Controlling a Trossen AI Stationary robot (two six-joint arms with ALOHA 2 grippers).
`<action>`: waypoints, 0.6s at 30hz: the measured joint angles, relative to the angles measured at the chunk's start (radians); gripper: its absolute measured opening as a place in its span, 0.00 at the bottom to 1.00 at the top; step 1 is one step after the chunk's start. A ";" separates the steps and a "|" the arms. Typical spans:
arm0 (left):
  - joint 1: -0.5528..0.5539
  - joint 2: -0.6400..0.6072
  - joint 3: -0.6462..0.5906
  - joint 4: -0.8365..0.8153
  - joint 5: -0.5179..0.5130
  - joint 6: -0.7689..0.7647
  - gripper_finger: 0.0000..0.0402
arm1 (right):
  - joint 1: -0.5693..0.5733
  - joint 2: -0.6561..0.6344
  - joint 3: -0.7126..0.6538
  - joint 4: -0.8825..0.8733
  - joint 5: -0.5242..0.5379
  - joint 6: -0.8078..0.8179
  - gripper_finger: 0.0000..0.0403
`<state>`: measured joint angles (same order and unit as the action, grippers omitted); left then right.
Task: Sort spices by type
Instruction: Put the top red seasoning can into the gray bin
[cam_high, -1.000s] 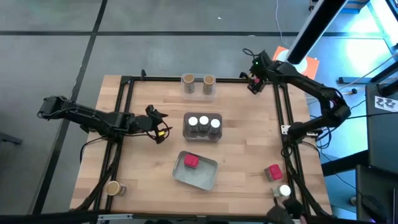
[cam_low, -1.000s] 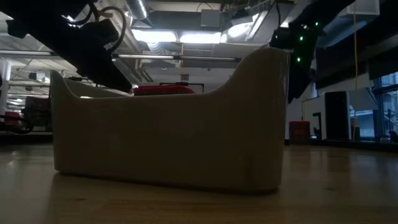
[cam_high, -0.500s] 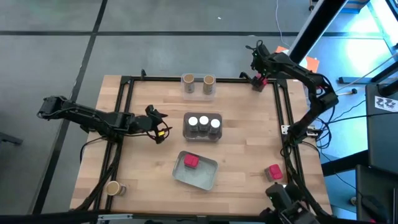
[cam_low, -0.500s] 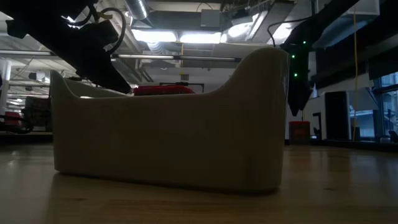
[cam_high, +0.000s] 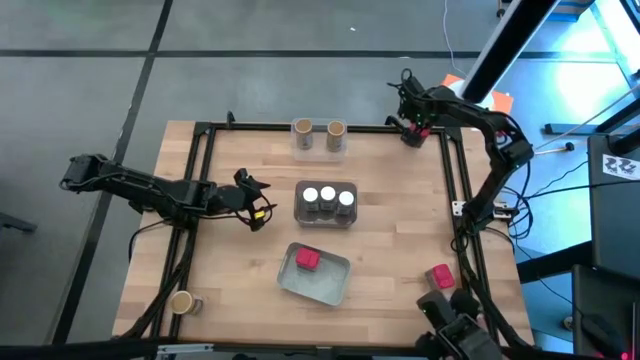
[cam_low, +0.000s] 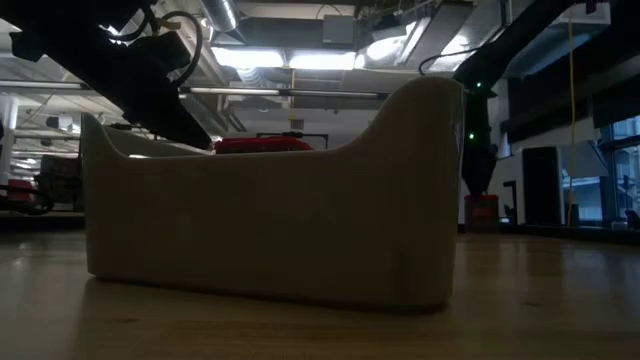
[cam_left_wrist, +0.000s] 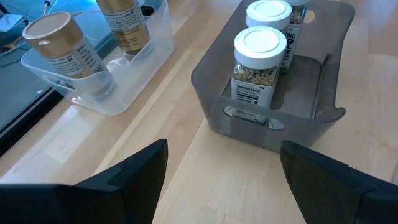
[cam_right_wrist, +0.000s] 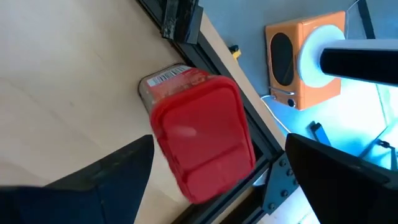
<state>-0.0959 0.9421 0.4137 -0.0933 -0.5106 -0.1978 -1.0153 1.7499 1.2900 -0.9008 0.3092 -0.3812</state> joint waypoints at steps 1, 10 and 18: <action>0.000 0.000 0.000 0.000 0.000 0.000 0.73 | 0.000 0.009 0.000 0.007 0.004 -0.005 0.90; 0.000 0.000 0.000 0.000 0.000 -0.009 0.73 | 0.000 0.078 0.000 0.014 -0.016 0.003 0.82; 0.000 0.000 0.000 0.000 0.000 -0.009 0.73 | 0.003 0.076 0.000 -0.005 -0.018 0.008 0.54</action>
<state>-0.0963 0.9421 0.4141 -0.0933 -0.5108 -0.2070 -1.0120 1.8263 1.2903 -0.9062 0.2916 -0.3736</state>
